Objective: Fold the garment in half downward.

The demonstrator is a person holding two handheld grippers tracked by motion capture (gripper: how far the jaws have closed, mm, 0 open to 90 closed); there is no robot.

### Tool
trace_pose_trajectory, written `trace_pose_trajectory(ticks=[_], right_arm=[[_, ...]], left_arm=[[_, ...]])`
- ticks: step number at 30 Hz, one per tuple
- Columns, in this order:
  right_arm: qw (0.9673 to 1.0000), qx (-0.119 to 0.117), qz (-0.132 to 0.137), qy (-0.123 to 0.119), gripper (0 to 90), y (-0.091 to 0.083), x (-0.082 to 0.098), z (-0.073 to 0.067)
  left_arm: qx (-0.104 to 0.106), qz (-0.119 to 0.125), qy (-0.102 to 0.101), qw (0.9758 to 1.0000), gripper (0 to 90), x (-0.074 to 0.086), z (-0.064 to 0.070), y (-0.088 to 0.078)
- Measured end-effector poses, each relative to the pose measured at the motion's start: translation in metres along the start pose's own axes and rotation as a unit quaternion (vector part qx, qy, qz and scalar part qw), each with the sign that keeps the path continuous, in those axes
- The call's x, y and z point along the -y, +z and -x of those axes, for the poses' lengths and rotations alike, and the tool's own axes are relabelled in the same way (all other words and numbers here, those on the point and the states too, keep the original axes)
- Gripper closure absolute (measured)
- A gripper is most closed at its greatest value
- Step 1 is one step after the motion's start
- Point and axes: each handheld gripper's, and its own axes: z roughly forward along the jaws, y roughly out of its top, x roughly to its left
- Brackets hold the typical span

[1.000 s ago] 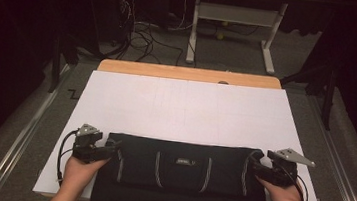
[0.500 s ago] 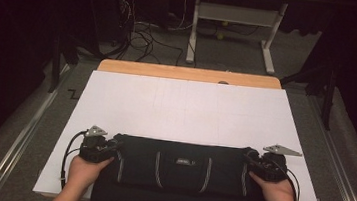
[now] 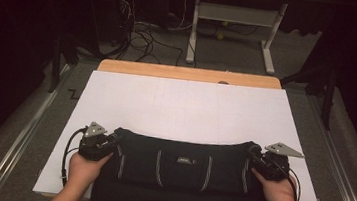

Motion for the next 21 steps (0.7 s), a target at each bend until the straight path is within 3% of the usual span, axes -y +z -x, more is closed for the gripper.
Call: trace_pose_trajectory(ticks=[9,13,16,21], right_arm=[[0.9989,0.025,0.036,-0.018,79.4,0.003,-0.033,0.001],[0.9982,0.038,0.046,-0.008,79.3,0.008,-0.047,0.008],[0.9978,0.044,0.049,0.001,79.3,0.015,-0.057,0.014],[0.9969,0.063,0.044,-0.013,79.3,0.034,-0.071,0.019]], left_arm=[[-0.022,0.022,0.001,0.9995,72.2,-0.036,-0.008,0.006],[-0.035,0.026,-0.004,0.999,72.2,-0.051,-0.015,0.012],[-0.048,0.021,0.009,0.9986,72.2,-0.062,-0.017,0.018],[-0.059,0.01,0.007,0.9982,72.2,-0.078,-0.023,0.032]])
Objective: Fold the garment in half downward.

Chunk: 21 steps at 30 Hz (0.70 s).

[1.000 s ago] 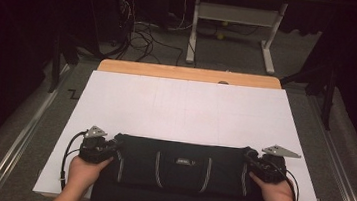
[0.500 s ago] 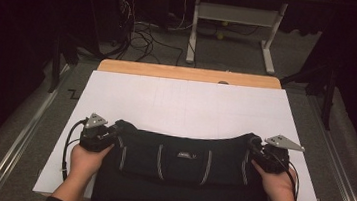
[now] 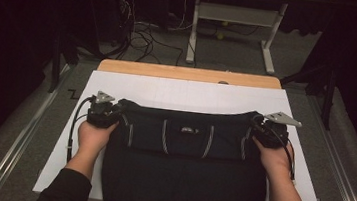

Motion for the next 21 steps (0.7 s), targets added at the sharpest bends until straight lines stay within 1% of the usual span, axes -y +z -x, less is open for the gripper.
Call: trace_pose_trajectory(ticks=[2,4,6,7,8,10,11,13,15,16,17,18,20,21], right_arm=[[1.0,0.004,-0.004,0.008,79.2,0.008,-0.005,0.001],[0.9999,0.008,-0.001,0.006,79.3,0.012,-0.01,0.002],[0.9999,0.013,0.006,-0.001,79.2,0.014,-0.016,0.0],[0.9997,0.019,0.009,-0.011,79.2,0.015,-0.02,0.0],[0.9995,0.023,0.012,-0.018,79.2,0.015,-0.023,-0.001],[0.9992,0.029,0.013,-0.024,79.2,0.014,-0.028,0.0],[0.9992,0.031,0.015,-0.022,79.1,0.013,-0.032,0.002],[0.9994,0.027,0.016,-0.012,79.0,0.013,-0.033,0.005],[0.9996,0.024,0.009,-0.011,78.5,0.018,-0.03,0.005],[0.9997,0.023,0.003,-0.012,78.0,0.021,-0.028,0.005],[0.9996,0.024,-0.003,-0.014,76.8,0.024,-0.026,0.004],[0.9995,0.025,-0.005,-0.015,75.0,0.026,-0.024,0.003],[0.9994,0.03,-0.014,-0.008,68.9,0.03,-0.021,0.001],[0.9994,0.032,-0.011,-0.005,62.3,0.031,-0.021,0.001]], left_arm=[[-0.003,0.001,-0.015,0.9999,72.3,-0.003,-0.004,0.004],[-0.005,0.003,-0.028,0.9996,72.3,-0.007,-0.007,0.007],[-0.012,0.01,-0.032,0.9993,72.3,-0.01,-0.006,0.008],[-0.016,0.016,-0.033,0.9992,72.2,-0.012,-0.006,0.008],[-0.015,0.022,-0.038,0.9989,72.2,-0.014,-0.006,0.008],[-0.012,0.027,-0.039,0.9988,72.2,-0.017,-0.005,0.008],[-0.014,0.025,-0.037,0.9989,72.1,-0.018,-0.004,0.01],[-0.016,0.013,-0.037,0.9991,72.0,-0.016,-0.004,0.016],[-0.017,0.006,-0.044,0.9989,71.4,-0.012,-0.004,0.021],[-0.01,-0.001,-0.051,0.9987,71.1,-0.01,-0.005,0.025],[-0.006,-0.006,-0.054,0.9985,70.1,-0.01,-0.005,0.027],[-0.008,-0.013,-0.057,0.9983,68.0,-0.009,-0.004,0.029],[-0.005,-0.013,-0.063,0.9979,59.6,-0.009,-0.004,0.03],[-0.006,-0.012,-0.064,0.9978,53.1,-0.009,-0.004,0.029]])
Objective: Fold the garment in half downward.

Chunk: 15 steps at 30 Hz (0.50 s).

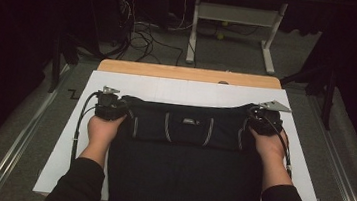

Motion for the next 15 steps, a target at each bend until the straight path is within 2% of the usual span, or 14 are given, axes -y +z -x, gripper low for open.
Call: trace_pose_trajectory(ticks=[2,3,7,8,9,10,11,14,15], right_arm=[[0.9999,-0.009,0.003,0.012,49.7,0.0,-0.001,0.0],[0.9997,-0.017,0.005,0.018,45.7,-0.001,-0.001,0.001],[0.9987,-0.036,0.021,0.031,37.1,-0.012,-0.002,0.004],[0.9985,-0.038,0.023,0.031,36.5,-0.015,-0.001,0.005],[0.9984,-0.04,0.026,0.03,35.9,-0.018,0.001,0.005],[0.9981,-0.047,0.026,0.031,35.7,-0.022,0.003,0.005],[0.9977,-0.052,0.028,0.033,35.7,-0.024,0.006,0.005],[0.9969,-0.064,0.033,0.031,36.1,-0.033,0.018,0.0],[0.9965,-0.069,0.034,0.032,36.2,-0.035,0.021,-0.001]], left_arm=[[-0.005,0.002,-0.004,1.0,40.7,-0.001,-0.001,-0.004],[0.001,0.006,-0.01,0.9999,38.8,-0.002,-0.002,-0.006],[0.0,0.026,-0.024,0.9994,29.1,0.0,-0.005,-0.019],[0.006,0.03,-0.029,0.9991,26.6,0.002,-0.004,-0.021],[0.021,0.027,-0.029,0.999,25.7,0.004,-0.002,-0.022],[0.029,0.022,-0.027,0.999,25.5,0.006,0.0,-0.023],[0.035,0.012,-0.012,0.9992,23.8,0.009,0.005,-0.024],[0.042,0.014,0.015,0.9989,23.2,0.018,0.014,-0.029],[0.055,0.016,0.021,0.9981,23.3,0.023,0.017,-0.031]])
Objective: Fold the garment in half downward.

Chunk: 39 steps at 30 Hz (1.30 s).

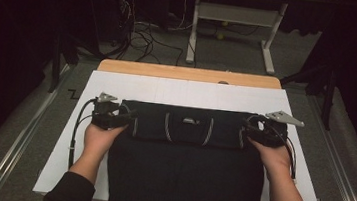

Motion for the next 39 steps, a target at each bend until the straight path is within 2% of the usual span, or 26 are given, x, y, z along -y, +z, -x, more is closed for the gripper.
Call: trace_pose_trajectory(ticks=[2,4,6,7,9,11,13,15,18,21,24,26,29,32,36,39], right_arm=[[0.9999,-0.012,-0.003,-0.002,36.6,-0.004,0.01,-0.004],[0.9997,-0.02,-0.01,-0.009,36.8,-0.006,0.019,-0.008],[0.9994,-0.023,-0.022,-0.016,37.4,-0.006,0.026,-0.011],[0.9987,-0.021,-0.04,-0.021,37.4,-0.004,0.032,-0.013],[0.9974,-0.02,-0.064,-0.026,37.6,0.0,0.04,-0.015],[0.9959,-0.014,-0.084,-0.031,38.9,0.003,0.045,-0.016],[0.9946,-0.02,-0.098,-0.029,43.5,0.005,0.05,-0.016],[0.9934,-0.027,-0.108,-0.028,49.0,0.007,0.052,-0.017],[0.9929,-0.028,-0.109,-0.038,57.2,0.007,0.052,-0.021],[0.9922,-0.035,-0.112,-0.042,68.4,0.006,0.051,-0.023],[0.9912,-0.04,-0.111,-0.061,74.7,0.005,0.05,-0.025],[0.9919,-0.033,-0.1,-0.071,75.7,0.002,0.05,-0.026],[0.9944,-0.031,-0.078,-0.065,75.8,-0.006,0.045,-0.026],[0.9955,-0.034,-0.061,-0.064,75.8,-0.016,0.041,-0.027],[0.9959,-0.041,-0.038,-0.071,75.8,-0.032,0.036,-0.031],[0.9957,-0.05,-0.025,-0.073,75.8,-0.046,0.037,-0.032]], left_arm=[[0.019,-0.007,0.009,0.9998,23.3,0.009,0.004,-0.001],[0.036,-0.034,0.014,0.9987,23.3,0.017,0.006,0.003],[0.042,-0.053,0.02,0.9975,23.5,0.024,0.007,0.008],[0.041,-0.059,0.022,0.9972,24.6,0.027,0.008,0.009],[0.045,-0.07,0.024,0.9962,27.3,0.031,0.009,0.013],[0.047,-0.079,0.033,0.9952,31.3,0.035,0.012,0.017],[0.036,-0.087,0.049,0.9944,36.9,0.039,0.017,0.02],[0.023,-0.083,0.057,0.9946,42.3,0.041,0.019,0.02],[0.027,-0.081,0.053,0.9949,54.3,0.041,0.02,0.02],[0.021,-0.079,0.064,0.9946,60.6,0.04,0.023,0.018],[0.016,-0.065,0.062,0.9958,67.2,0.041,0.026,0.015],[0.018,-0.055,0.061,0.9965,67.4,0.041,0.028,0.01],[0.022,-0.044,0.061,0.997,67.4,0.038,0.029,0.001],[0.028,-0.03,0.065,0.997,67.5,0.034,0.032,-0.01],[0.039,-0.016,0.077,0.9961,69.5,0.033,0.038,-0.027],[0.044,-0.009,0.085,0.9954,70.4,0.04,0.039,-0.038]])
